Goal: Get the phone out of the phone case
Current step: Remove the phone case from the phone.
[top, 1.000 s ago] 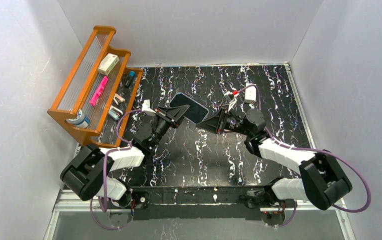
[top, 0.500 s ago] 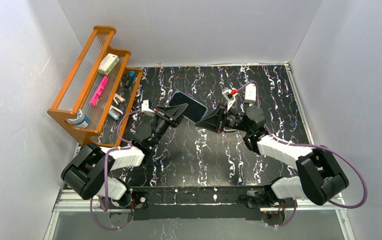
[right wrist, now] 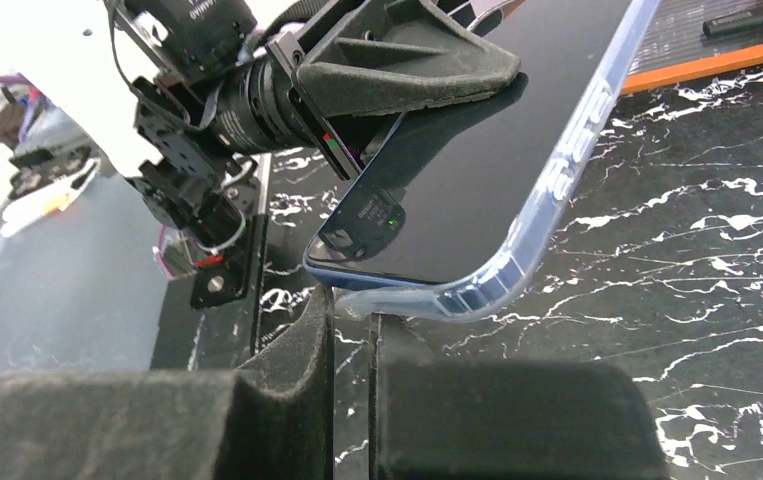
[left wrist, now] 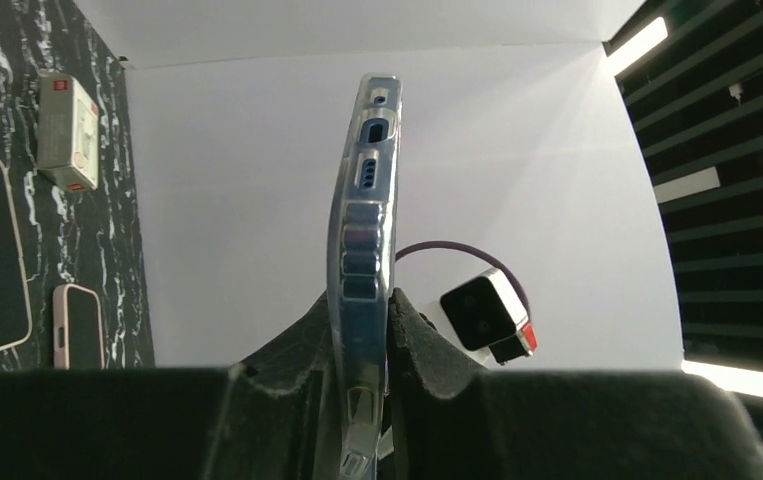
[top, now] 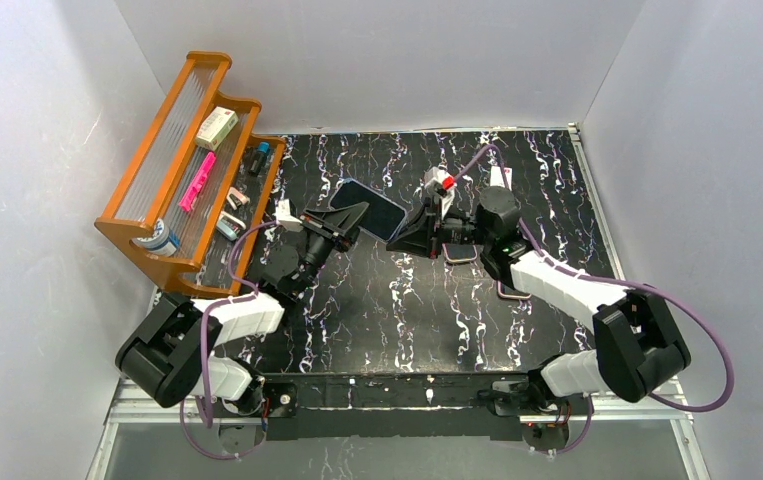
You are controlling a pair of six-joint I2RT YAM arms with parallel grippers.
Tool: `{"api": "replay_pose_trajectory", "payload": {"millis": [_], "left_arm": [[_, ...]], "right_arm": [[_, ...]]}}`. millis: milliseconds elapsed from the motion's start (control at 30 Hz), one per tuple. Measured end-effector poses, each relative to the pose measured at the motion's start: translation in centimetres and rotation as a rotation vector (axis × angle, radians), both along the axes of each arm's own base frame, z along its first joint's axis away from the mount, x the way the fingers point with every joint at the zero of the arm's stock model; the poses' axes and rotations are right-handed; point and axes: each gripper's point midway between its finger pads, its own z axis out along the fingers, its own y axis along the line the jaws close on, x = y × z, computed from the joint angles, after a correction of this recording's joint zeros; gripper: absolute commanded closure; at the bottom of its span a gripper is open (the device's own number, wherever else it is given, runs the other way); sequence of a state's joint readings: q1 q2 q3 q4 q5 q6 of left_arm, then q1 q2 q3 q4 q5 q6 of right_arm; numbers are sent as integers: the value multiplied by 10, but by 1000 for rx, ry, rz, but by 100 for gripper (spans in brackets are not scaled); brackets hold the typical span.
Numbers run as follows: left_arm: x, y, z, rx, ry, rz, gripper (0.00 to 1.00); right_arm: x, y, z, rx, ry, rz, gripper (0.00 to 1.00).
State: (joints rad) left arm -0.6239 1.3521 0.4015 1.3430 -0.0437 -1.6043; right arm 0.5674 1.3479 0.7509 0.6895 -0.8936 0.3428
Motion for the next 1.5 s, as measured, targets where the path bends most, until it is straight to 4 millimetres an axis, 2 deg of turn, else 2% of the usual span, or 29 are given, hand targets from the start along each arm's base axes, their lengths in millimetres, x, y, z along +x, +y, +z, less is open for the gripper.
{"api": "replay_pose_trajectory", "payload": {"millis": [200, 467, 500, 567, 633, 700, 800, 1000, 1133, 1300, 1500], "left_arm": [[7, 4, -13, 46, 31, 23, 100], [15, 10, -18, 114, 9, 8, 100], [16, 11, -17, 127, 2, -5, 100], [18, 16, -17, 150, -14, -35, 100], [19, 18, -15, 176, -35, -77, 100], [18, 21, -14, 206, -53, -123, 100], [15, 21, -16, 249, -70, -185, 100], [5, 13, -24, 400, -95, -318, 100], [0, 12, -16, 534, -151, -352, 100], [-12, 14, -1, 653, -237, -380, 100], [-26, 13, -12, 708, -252, -460, 100]], "right_arm": [[10, 2, -16, -66, -45, 3, 99], [22, 7, -27, -94, -25, -73, 99], [23, 8, -28, -97, -16, -88, 93], [24, 10, -29, -100, -1, -105, 71], [23, 12, -29, -100, 15, -112, 54], [24, 10, -34, -114, 21, -135, 44], [28, 0, -47, -144, 46, -186, 36], [16, -11, -48, -163, 75, -185, 30], [5, -11, -40, -146, 69, -141, 29], [-9, -11, -41, -150, 91, -65, 29], [-20, -7, -30, -134, 87, 17, 31]]}}
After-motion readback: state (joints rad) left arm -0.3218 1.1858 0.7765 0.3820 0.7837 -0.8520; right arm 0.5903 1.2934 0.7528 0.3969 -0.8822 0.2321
